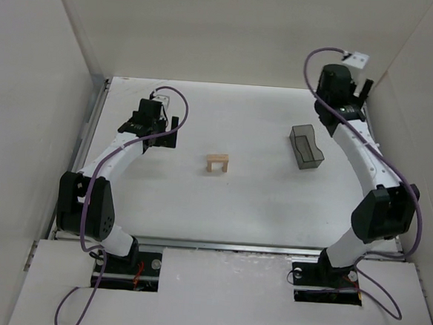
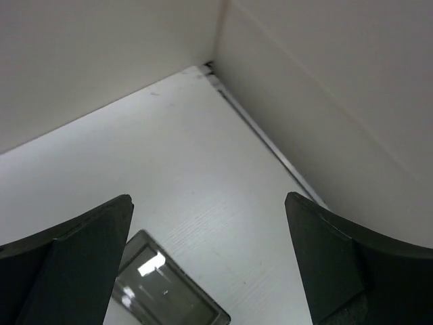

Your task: Build the wood block tower

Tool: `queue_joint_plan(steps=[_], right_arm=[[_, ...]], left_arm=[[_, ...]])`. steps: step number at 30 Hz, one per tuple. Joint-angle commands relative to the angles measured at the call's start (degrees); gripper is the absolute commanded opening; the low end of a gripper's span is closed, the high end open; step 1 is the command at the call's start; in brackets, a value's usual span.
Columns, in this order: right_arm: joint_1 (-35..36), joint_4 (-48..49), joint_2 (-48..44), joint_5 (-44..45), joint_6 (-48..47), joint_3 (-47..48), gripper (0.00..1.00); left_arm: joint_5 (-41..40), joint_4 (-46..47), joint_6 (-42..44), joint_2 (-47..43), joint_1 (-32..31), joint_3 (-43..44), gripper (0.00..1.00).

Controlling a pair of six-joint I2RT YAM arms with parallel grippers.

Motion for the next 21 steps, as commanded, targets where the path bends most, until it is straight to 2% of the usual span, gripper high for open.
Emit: queue_joint_plan(steps=[1,4,8,14,21], right_arm=[[-5.16,-6.83,-3.29,11.71,27.03,0.82,1.00],[-6.66,-4.64,-6.37,7.50,29.52,-3.83,1.00],[-6.66,-3.93,-6.37,6.95,30.31,-4.63,1.00],[-6.66,-11.48,-3.48,8.71,34.09,2.22,1.00],[-6.66,-15.45,-1.63,9.24,36.03,3.98,1.00]], left_arm=[[-1.49,1.20,0.06,-2.52,0.15,-1.01,0.99],[-2.02,1.20,0.06,-2.52,0.15,-1.02,0.99],[-2.02,1.72,0.06,-2.52,0.15,-1.02,0.99],[-2.02,1.73,-0.47,-2.52,0.15,-1.54,0.99],[-2.02,1.73,-0.47,-2.52,0.15,-1.54,0.99]])
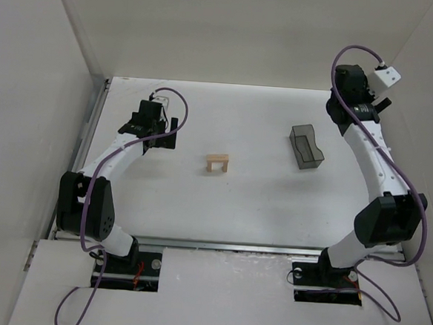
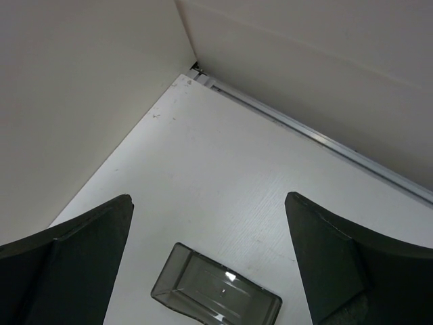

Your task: Build the wood block tower

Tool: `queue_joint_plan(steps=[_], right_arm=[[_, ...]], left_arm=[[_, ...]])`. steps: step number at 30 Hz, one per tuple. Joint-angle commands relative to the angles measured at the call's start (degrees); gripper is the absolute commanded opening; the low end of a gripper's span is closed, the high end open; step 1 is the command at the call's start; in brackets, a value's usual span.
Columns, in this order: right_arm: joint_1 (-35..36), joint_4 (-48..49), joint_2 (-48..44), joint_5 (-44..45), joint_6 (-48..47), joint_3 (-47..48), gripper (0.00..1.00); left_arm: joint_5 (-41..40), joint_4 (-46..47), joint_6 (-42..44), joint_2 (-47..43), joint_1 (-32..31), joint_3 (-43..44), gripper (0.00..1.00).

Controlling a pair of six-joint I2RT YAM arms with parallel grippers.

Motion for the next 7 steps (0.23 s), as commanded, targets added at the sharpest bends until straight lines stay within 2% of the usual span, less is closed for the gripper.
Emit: queue_joint_plan(steps=[1,7], right_arm=[[0.05,-3.33,0.67,1.63,2.30,2.34,1.00],[0.05,-4.04,0.15,0.40,4.23,2.34,1.00]], left_arm=[[-0.73,0.96,-0.45,-2.50,0.15,-0.56,0.99],[-0.21,0.96,-0.45,-2.50,0.15,-1.09,0.99]])
